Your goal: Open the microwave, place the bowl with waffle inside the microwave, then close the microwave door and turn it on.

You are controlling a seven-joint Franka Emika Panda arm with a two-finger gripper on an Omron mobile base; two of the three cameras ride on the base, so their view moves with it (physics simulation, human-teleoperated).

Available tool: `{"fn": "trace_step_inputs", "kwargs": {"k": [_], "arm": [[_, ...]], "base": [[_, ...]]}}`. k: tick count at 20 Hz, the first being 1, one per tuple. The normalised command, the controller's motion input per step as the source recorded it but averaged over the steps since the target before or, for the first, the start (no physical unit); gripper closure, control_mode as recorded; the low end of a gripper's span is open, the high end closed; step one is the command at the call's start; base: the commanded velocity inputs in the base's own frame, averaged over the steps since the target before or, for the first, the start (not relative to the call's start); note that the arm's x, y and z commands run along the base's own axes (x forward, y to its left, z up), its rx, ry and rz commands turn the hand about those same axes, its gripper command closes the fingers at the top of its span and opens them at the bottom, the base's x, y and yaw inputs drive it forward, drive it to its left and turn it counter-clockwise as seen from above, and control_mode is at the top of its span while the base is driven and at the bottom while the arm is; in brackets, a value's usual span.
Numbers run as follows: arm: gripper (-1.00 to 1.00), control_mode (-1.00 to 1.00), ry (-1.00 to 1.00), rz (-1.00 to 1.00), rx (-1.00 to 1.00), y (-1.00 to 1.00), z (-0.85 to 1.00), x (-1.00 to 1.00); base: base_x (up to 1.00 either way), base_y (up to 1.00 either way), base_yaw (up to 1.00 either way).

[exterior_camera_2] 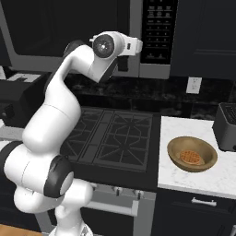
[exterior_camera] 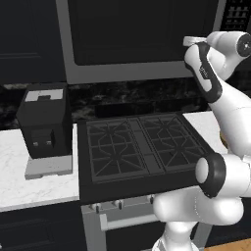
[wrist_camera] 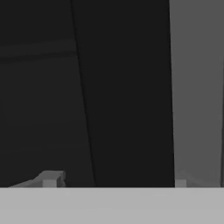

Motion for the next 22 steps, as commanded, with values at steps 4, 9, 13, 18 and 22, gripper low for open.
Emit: {"fn": "trace_step_inputs", "kwargs": {"k": [4,9,13,18,22], "arm": [[1.00,-1.00,0.00,0.00,0.00,0.00,0.00,0.00],[1.00,-1.00,0.00,0.00,0.00,0.00,0.00,-0.08],[1.00,-1.00,0.00,0.00,0.00,0.00,0.00,-0.71],[1.00,-1.00,0.00,-0.07,0.00,0.00,-0.01,-1.00],[1.00,-1.00,0.01,-0.07,0.00,0.00,0.00,-1.00]], "base": [[0.00,0.00,0.00],[0.00,0.00,0.00],[0.00,0.00,0.00],[0.00,0.00,0.00],[0.00,0.00,0.00]]}}
